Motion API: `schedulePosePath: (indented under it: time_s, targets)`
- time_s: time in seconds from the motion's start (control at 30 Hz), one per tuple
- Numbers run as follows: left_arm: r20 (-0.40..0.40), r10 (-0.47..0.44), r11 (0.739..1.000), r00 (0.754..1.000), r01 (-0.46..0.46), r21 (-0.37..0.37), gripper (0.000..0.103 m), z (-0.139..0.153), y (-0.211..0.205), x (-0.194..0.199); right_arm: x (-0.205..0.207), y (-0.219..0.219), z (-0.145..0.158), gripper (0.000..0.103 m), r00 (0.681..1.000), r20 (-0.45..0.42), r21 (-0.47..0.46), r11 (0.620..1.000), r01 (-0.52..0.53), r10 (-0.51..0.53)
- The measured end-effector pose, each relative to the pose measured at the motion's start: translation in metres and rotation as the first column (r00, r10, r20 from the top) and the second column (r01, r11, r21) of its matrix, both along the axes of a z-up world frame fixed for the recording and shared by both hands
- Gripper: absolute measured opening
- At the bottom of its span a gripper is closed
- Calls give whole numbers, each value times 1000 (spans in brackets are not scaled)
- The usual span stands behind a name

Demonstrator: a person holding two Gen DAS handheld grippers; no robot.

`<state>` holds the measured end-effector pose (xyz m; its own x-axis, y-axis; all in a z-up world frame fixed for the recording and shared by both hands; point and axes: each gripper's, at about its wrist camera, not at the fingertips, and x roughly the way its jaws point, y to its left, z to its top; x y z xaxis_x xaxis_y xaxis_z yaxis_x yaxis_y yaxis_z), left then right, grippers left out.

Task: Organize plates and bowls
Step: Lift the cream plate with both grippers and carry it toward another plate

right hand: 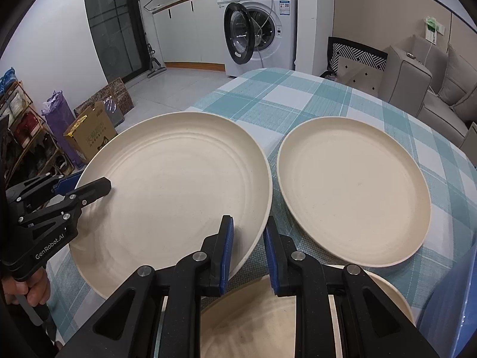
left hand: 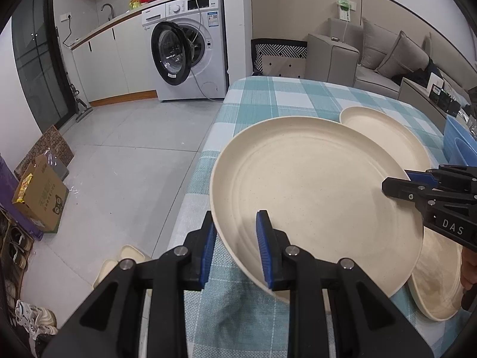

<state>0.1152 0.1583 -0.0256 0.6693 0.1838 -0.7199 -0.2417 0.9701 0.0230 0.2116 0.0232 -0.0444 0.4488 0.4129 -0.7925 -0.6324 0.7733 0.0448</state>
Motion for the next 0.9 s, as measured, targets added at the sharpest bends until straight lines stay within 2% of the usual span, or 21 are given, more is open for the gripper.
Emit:
schedulePosePath:
  time_s: [0.5,0.9]
  targets:
    - [44,-46,999,998,46,12,25,19,-21,-5,-13,-27,26,21,998,39,31,999,43,-44]
    - [41,-113,994,993,113,12,26,23,-45,-1,-29,-64,37,21,995,42,51,994,92,-94]
